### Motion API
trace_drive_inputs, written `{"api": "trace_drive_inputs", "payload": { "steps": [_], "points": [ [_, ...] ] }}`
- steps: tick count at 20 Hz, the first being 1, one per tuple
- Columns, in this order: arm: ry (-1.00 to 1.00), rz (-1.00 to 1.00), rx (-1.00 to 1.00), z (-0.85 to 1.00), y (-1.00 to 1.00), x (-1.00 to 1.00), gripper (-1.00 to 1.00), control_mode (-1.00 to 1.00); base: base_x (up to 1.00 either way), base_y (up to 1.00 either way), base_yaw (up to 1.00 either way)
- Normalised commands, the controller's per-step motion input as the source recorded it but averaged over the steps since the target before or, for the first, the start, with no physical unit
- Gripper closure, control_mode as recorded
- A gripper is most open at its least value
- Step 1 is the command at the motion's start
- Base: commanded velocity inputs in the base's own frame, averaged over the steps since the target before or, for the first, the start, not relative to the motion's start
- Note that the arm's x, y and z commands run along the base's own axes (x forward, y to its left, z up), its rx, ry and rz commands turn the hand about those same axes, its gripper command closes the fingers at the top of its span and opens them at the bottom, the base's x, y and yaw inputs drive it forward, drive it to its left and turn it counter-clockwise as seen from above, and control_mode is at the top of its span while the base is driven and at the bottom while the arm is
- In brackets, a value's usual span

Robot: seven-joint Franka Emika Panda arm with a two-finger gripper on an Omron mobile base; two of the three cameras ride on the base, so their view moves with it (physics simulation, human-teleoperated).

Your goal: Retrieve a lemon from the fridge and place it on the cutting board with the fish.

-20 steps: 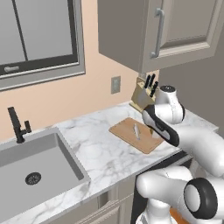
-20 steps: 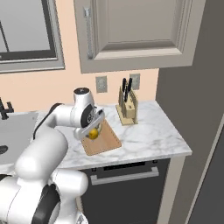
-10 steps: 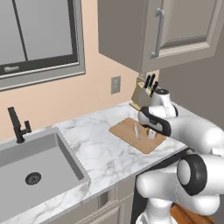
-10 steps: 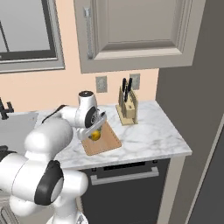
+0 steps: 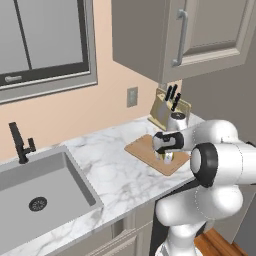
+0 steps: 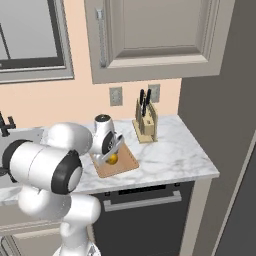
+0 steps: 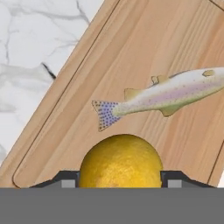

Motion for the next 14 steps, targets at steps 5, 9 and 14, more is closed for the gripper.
{"api": "trace_drive_inputs", "payload": {
  "steps": [5, 9, 14],
  "points": [
    [0.0, 0.03, 0.0, -0.4, 0.0, 0.36, 1.0, -1.0, 0.0, 0.0, 0.0],
    [0.0, 0.04, 0.01, -0.28, 0.0, 0.13, 1.0, -1.0, 0.0, 0.0, 0.0],
    [0.0, 0.0, 0.03, -0.26, 0.08, 0.01, -1.0, -1.0, 0.0, 0.0, 0.0]
  ]
}}
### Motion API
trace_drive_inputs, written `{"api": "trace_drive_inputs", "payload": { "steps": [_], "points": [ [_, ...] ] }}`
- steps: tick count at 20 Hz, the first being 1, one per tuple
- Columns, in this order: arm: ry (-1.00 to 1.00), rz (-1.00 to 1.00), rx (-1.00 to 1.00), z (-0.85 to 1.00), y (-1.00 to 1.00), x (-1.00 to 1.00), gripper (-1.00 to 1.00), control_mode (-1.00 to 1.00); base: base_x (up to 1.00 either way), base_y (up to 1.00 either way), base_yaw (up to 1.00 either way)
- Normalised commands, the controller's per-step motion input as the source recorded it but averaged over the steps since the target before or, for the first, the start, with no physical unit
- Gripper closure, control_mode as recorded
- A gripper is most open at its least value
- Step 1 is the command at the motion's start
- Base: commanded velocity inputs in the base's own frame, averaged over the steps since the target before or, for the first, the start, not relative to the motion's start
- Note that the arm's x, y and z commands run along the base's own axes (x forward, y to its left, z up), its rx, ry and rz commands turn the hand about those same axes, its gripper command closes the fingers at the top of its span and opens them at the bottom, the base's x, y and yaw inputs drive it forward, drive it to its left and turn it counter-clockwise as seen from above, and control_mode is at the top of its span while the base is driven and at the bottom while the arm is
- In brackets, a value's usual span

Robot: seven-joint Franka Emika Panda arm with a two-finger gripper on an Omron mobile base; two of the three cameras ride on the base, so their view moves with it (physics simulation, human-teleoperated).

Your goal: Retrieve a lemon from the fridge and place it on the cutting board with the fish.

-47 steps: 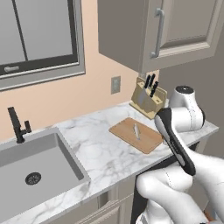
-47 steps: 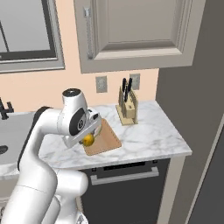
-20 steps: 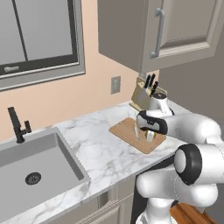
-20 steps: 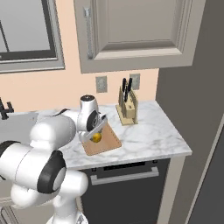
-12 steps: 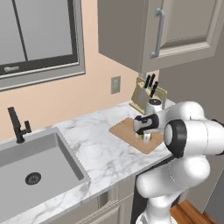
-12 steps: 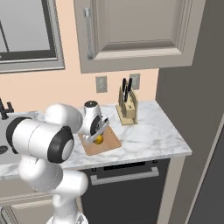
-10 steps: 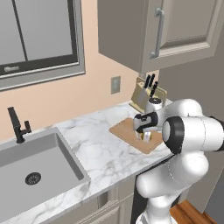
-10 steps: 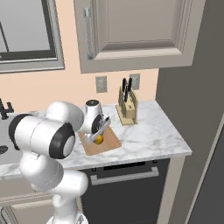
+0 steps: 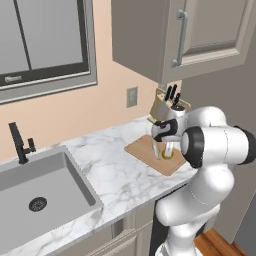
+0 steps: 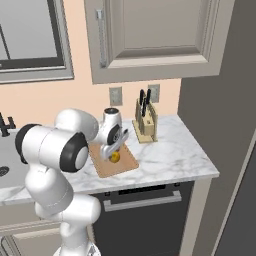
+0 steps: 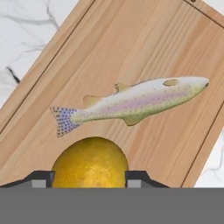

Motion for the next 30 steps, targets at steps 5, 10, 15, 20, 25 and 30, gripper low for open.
{"api": "trace_drive_inputs", "payload": {
  "steps": [5, 10, 15, 20, 25, 30],
  "points": [
    [0.0, 0.0, 0.0, -0.07, 0.05, -0.05, -1.0, -1.0, 0.0, 0.0, 0.0],
    [0.04, -0.04, -0.03, 0.07, 0.15, -0.07, -1.0, -1.0, 0.0, 0.0, 0.0],
    [0.04, -0.05, -0.08, 0.17, 0.1, -0.16, -1.0, -1.0, 0.0, 0.0, 0.0],
    [0.0, -0.11, -0.02, 0.07, 0.1, -0.56, -1.0, -1.0, 0.0, 0.0, 0.0],
    [-0.06, -0.09, 0.01, 0.51, 0.0, -0.8, -1.0, -1.0, 0.0, 0.0, 0.0],
    [-0.09, -0.08, 0.07, 0.9, -0.03, -0.8, -1.0, -1.0, 0.0, 0.0, 0.0]
  ]
}}
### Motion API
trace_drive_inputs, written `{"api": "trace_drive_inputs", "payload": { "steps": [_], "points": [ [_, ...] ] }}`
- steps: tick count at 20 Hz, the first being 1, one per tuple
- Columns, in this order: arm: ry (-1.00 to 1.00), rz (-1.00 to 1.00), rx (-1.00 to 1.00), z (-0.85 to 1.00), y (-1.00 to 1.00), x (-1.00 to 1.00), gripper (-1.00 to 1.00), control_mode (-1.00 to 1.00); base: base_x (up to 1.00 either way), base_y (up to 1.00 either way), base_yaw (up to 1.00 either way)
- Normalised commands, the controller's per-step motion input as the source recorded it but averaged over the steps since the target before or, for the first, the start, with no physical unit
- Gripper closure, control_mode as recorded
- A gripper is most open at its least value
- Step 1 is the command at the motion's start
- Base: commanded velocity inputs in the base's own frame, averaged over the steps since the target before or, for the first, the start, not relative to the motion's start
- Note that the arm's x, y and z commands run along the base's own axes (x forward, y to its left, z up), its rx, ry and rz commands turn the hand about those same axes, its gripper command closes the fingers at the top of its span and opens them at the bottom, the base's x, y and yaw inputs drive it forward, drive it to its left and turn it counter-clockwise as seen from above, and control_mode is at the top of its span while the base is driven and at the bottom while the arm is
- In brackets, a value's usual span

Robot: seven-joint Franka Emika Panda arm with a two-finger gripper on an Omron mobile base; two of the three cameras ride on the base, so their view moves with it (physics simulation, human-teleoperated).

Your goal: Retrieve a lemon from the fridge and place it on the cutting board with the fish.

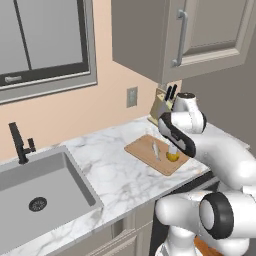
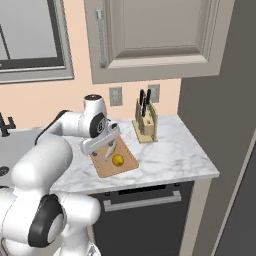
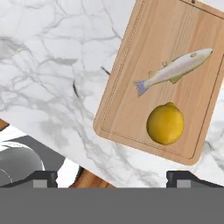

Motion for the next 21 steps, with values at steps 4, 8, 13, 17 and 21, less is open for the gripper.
{"api": "trace_drive_inputs", "payload": {
  "steps": [4, 8, 13, 17, 21],
  "points": [
    [-0.04, -0.28, 0.03, 0.49, -0.09, -0.85, -1.0, -1.0, 0.0, 0.0, 0.0],
    [0.0, -0.63, 0.19, 0.57, 0.0, -0.69, -1.0, -1.0, 0.0, 0.0, 0.0],
    [0.0, -0.75, 0.26, 0.7, 0.0, -0.57, -1.0, -1.0, 0.0, 0.0, 0.0],
    [0.0, -0.54, -0.04, 0.55, 0.03, -0.54, -1.0, -1.0, 0.0, 0.0, 0.0],
    [0.08, -0.36, -0.36, 0.12, 0.19, -0.26, -1.0, -1.0, 0.0, 0.0, 0.0]
  ]
}}
